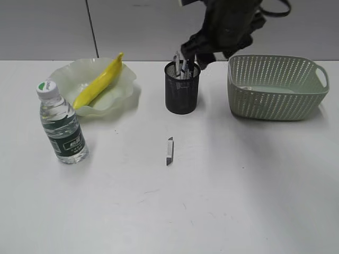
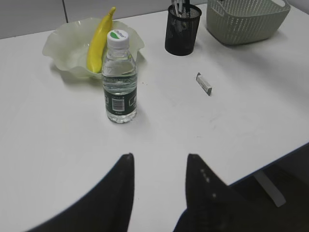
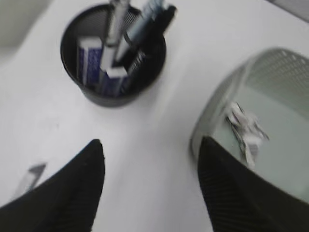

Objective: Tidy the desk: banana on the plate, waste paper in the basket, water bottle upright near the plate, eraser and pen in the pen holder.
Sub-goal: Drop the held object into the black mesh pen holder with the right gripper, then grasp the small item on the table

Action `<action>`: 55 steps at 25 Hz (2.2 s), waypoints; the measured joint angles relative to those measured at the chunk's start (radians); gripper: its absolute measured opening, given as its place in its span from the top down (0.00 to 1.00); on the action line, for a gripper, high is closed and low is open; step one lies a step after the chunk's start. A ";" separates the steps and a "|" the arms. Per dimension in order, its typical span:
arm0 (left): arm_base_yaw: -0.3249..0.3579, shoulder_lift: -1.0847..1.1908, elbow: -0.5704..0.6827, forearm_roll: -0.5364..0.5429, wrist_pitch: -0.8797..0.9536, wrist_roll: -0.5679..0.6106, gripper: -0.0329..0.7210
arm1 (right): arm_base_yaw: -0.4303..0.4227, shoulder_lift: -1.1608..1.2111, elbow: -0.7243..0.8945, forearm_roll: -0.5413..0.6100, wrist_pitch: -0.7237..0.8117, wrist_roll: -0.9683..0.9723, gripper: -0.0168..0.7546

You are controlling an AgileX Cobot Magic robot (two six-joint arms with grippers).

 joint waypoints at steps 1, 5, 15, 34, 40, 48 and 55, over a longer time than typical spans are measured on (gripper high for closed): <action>0.000 0.000 0.000 0.000 0.000 0.000 0.60 | 0.000 -0.034 -0.001 0.010 0.083 -0.010 0.35; 0.000 0.000 0.000 0.000 0.000 0.000 0.60 | 0.000 -0.154 0.012 0.093 0.368 -0.119 0.37; 0.000 0.000 0.000 -0.001 0.000 0.000 0.60 | 0.001 -0.647 0.451 0.210 0.409 -0.187 0.39; -0.001 0.178 -0.039 -0.033 -0.141 0.003 0.60 | 0.001 -1.777 1.157 0.196 0.246 -0.200 0.39; -0.002 0.569 -0.081 -0.155 -0.379 0.003 0.60 | 0.001 -2.000 1.163 0.193 0.243 -0.203 0.39; -0.030 1.291 -0.314 -0.338 -0.545 0.003 0.60 | 0.003 -2.011 1.164 0.186 0.240 -0.204 0.39; -0.084 1.792 -0.705 -0.332 -0.427 -0.033 0.56 | 0.003 -2.011 1.164 0.186 0.240 -0.204 0.39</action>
